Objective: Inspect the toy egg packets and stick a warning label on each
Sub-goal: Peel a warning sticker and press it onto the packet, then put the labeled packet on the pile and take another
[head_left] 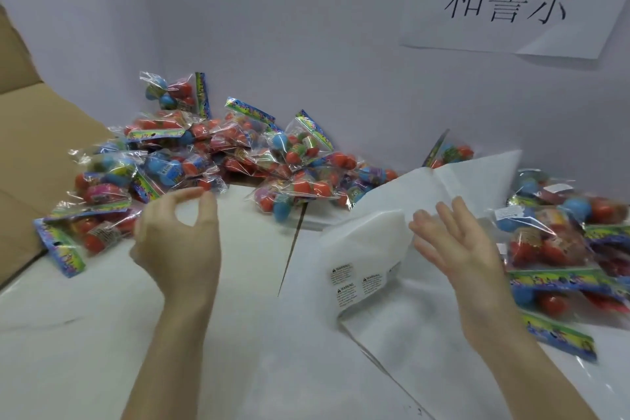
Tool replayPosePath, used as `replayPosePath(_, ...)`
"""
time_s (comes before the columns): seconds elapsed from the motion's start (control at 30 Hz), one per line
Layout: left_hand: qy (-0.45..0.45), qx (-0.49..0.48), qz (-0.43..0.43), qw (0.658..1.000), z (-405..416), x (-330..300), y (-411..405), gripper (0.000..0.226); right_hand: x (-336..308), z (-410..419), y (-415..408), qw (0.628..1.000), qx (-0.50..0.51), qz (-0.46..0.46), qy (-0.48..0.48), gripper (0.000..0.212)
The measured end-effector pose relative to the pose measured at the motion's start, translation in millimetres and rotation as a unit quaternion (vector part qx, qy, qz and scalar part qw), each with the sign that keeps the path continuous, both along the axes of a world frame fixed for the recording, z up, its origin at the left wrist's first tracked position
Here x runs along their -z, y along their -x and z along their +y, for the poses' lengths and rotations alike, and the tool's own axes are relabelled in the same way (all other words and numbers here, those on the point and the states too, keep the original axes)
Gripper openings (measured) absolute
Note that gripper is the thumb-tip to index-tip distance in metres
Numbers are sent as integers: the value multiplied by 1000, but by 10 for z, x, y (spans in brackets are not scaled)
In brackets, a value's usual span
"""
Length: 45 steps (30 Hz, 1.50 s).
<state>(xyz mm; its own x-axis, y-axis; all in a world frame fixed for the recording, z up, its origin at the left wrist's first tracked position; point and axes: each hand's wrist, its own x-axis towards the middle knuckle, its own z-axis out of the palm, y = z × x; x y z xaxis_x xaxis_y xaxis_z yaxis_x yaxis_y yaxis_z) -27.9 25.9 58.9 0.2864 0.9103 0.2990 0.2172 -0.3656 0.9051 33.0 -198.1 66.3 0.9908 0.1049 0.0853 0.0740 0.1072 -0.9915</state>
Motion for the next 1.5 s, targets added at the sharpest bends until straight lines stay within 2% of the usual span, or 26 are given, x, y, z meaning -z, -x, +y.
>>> replayPosePath(0.07, -56, 0, 117, 992, 293, -110, 58, 32, 71, 12, -6, 989, 32, -88, 115, 74)
replayPosePath(0.17, -147, 154, 120, 970, 306, -267, -110, 40, 104, 25, 38, 954, 66, -199, 215, 65)
replayPosePath(0.27, -312, 259, 194, 893, 57, -226, -537, 48, 128, 70, 71, 901, 116, -298, 293, 52)
replayPosePath(0.33, -383, 295, 269, 833, -52, -96, -801, 57, 140, 85, 82, 855, 175, -333, 356, 52)
replayPosePath(0.43, -438, 282, 346, 780, -74, 177, -1058, 54, 129, 79, 67, 838, 207, -332, 380, 53)
replayPosePath(0.5, -460, 246, 353, 777, -72, 330, -1115, 44, 125, 66, 55, 838, 216, -337, 372, 50)
replayPosePath(0.6, -473, 203, 301, 803, -64, 430, -1082, 28, 120, 62, 64, 831, 219, -353, 369, 46)
replayPosePath(0.63, -458, 195, 278, 822, -69, 408, -1047, 25, 117, 65, 72, 828, 224, -357, 369, 45)
replayPosePath(0.67, -423, 183, 238, 855, -86, 367, -994, 23, 110, 67, 79, 827, 231, -360, 366, 43)
replayPosePath(0.73, -331, 133, 106, 928, -134, 210, -862, 18, 82, 61, 84, 834, 238, -364, 340, 36)
replayPosePath(0.8, -242, 90, -51, 965, -230, -13, -704, 12, 42, 57, 106, 874, 209, -355, 260, 25)
replayPosePath(0.87, -113, 157, -207, 959, -374, -236, -521, 8, 3, 66, 149, 927, 155, -304, 155, 19)
replayPosePath(0.93, 62, 275, -327, 902, -501, -461, -335, 17, -32, 67, 176, 965, 91, -240, 63, 22)
replayPosePath(0.97, 128, 326, -347, 870, -541, -533, -256, 19, -42, 60, 175, 975, 55, -214, 25, 30)
replayPosePath(1.03, 176, 411, -323, 834, -619, -555, -157, 9, -65, 46, 160, 987, -33, -156, -32, 57)
replayPosePath(1.07, 177, 434, -299, 831, -660, -520, -139, 3, -76, 47, 150, 988, -79, -118, -56, 74)
replayPosePath(1.1, 172, 449, -277, 832, -701, -464, -132, 9, -80, 52, 142, 986, -120, -86, -76, 83)
replayPosePath(1.13, 173, 468, -259, 827, -731, -393, -133, 13, -77, 55, 141, 983, -146, -64, -90, 82)
replayPosePath(1.17, 186, 483, -243, 820, -754, -333, -136, 14, -66, 54, 137, 982, -155, -49, -97, 72)
replayPosePath(1.23, 234, 514, -219, 796, -769, -221, -134, 15, -57, 46, 132, 985, -142, -30, -98, 43)
replayPosePath(1.27, 267, 530, -214, 776, -770, -177, -125, 20, -48, 39, 122, 986, -133, -20, -96, 38)
replayPosePath(1.3, 303, 541, -218, 754, -775, -141, -113, 26, -43, 28, 115, 986, -131, -11, -101, 42)
replayPosePath(1.37, 362, 547, -229, 720, -811, -65, -97, 50, -35, 9, 103, 982, -121, 12, -142, 38)
replayPosePath(1.43, 356, 535, -211, 737, -860, -16, -86, 71, -33, 5, 102, 977, -116, 35, -176, 31)
replayPosePath(1.5, 309, 529, -191, 767, -905, 23, -88, 64, -23, 26, 116, 975, -138, 33, -170, 36)
